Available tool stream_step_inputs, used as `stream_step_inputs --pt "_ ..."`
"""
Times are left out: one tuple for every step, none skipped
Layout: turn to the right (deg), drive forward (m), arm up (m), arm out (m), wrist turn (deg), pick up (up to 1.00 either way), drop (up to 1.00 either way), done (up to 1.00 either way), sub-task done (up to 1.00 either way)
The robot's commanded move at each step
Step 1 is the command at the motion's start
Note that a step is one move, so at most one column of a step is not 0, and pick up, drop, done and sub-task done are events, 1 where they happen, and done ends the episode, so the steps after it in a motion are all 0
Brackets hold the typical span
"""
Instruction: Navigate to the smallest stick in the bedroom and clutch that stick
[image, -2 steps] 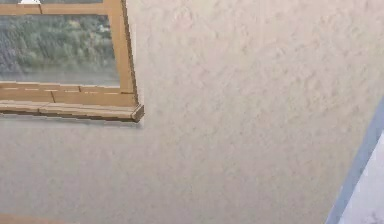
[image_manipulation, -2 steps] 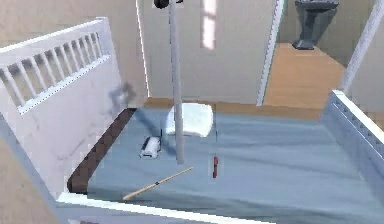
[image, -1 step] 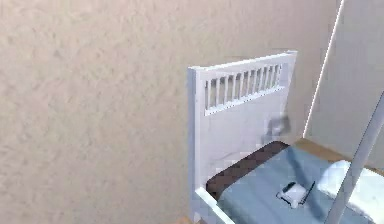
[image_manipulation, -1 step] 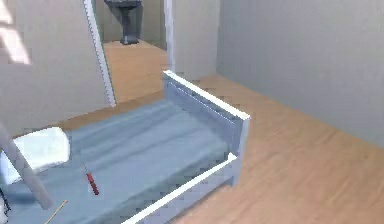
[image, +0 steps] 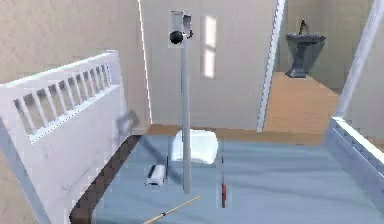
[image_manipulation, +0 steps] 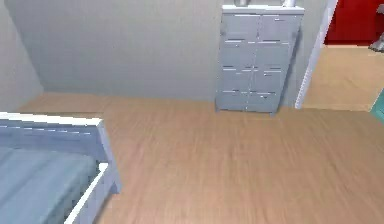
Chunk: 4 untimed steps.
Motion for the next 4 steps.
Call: stream_step_inputs --pt "36.0 0.00 0.00 0.00 0.0 0.00 0.00 0.00 0.00" --pt "0.0 0.45 0.00 0.00 0.0 0.00 0.00 0.00 0.00" --pt "-45.0 0.00 0.00 0.00 0.0 0.00 0.00 0.00 0.00" --pt "-45.0 0.00 0.00 0.00 0.0 0.00 0.00 0.00 0.00"
